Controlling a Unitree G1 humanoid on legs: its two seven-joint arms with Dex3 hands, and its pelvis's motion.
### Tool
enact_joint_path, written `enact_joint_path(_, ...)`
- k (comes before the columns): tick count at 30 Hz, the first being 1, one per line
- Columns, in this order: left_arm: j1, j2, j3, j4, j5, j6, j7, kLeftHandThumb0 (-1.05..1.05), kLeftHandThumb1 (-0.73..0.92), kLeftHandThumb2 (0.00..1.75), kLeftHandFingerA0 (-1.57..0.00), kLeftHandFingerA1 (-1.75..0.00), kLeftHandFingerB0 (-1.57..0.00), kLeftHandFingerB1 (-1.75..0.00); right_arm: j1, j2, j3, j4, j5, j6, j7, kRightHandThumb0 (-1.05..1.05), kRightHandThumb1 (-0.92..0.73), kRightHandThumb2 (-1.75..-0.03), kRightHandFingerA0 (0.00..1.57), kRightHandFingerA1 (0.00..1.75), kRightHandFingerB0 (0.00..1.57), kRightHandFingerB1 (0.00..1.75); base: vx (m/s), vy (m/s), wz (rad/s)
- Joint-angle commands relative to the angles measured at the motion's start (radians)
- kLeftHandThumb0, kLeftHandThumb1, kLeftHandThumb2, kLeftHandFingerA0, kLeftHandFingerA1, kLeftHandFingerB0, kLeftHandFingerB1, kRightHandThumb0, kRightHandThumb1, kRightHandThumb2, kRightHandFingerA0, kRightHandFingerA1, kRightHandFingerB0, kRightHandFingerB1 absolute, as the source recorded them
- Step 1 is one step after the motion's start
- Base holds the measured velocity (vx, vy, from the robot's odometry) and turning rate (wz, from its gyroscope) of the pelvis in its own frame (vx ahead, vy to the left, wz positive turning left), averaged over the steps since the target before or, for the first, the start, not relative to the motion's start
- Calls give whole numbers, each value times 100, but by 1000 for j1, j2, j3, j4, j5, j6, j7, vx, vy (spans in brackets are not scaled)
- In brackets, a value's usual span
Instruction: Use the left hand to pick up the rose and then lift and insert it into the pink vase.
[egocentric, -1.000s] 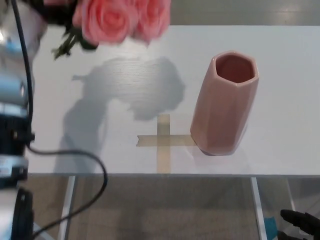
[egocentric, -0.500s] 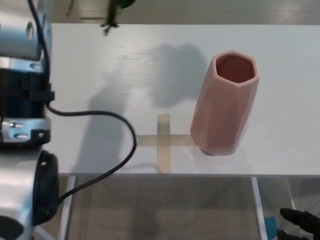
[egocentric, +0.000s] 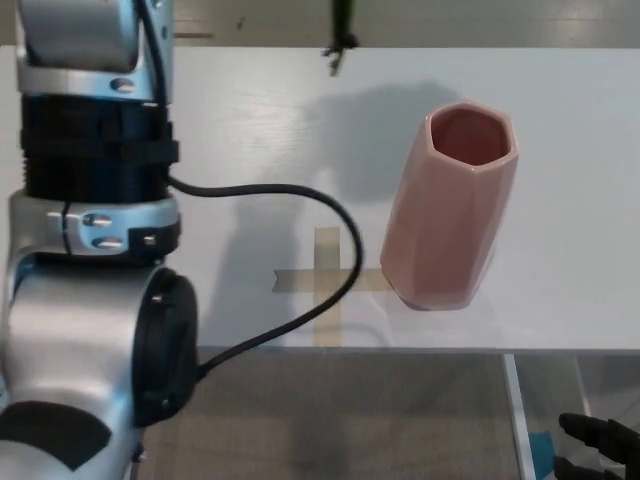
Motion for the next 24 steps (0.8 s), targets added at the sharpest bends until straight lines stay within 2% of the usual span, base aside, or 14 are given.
enact_joint_path(1, -98, -99, 42, -89, -143, 337, 92, -19, 78, 70, -94, -155, -82, -81, 17, -7, -2, 7, 10, 13, 11, -23, -63, -58, 61, 50, 56, 47, 0, 0, 0)
enact_joint_path(6, -104, -113, -26, -100, -117, 335, 65, -15, 77, 71, -95, -155, -82, -83, 14, -7, -2, 7, 11, 14, 17, -23, -63, -58, 61, 50, 55, 47, 0, 0, 0)
enact_joint_path(16, -141, -180, -27, -98, -144, 386, 127, -16, 76, 73, -94, -155, -83, -86, 10, -8, 1, -2, 6, 17, 10, -23, -63, -58, 61, 50, 55, 47, 0, 0, 0)
enact_joint_path(21, -147, -183, -32, -103, -160, 403, 145, -14, 76, 71, -92, -156, -81, -86, 15, -8, 3, -10, 4, 15, 8, -23, -63, -58, 61, 50, 55, 47, 0, 0, 0)
enact_joint_path(22, -156, -180, -36, -102, -167, 407, 139, -15, 74, 72, -95, -158, -81, -90, 16, -9, 6, -6, -1, 12, 4, -23, -63, -58, 61, 50, 55, 47, 0, 0, 0)
enact_joint_path(23, -162, -177, -40, -101, -174, 408, 135, -18, 58, 99, -117, -131, -79, -88, 16, -9, 7, -3, -3, 10, 2, -23, -63, -58, 61, 50, 56, 47, 0, 0, 0)
enact_joint_path(24, -164, -175, -42, -100, -177, 409, 135, -18, 58, 99, -117, -131, -79, -88, 15, -9, 7, -3, -3, 10, 2, -23, -63, -58, 61, 50, 56, 47, 0, 0, 0)
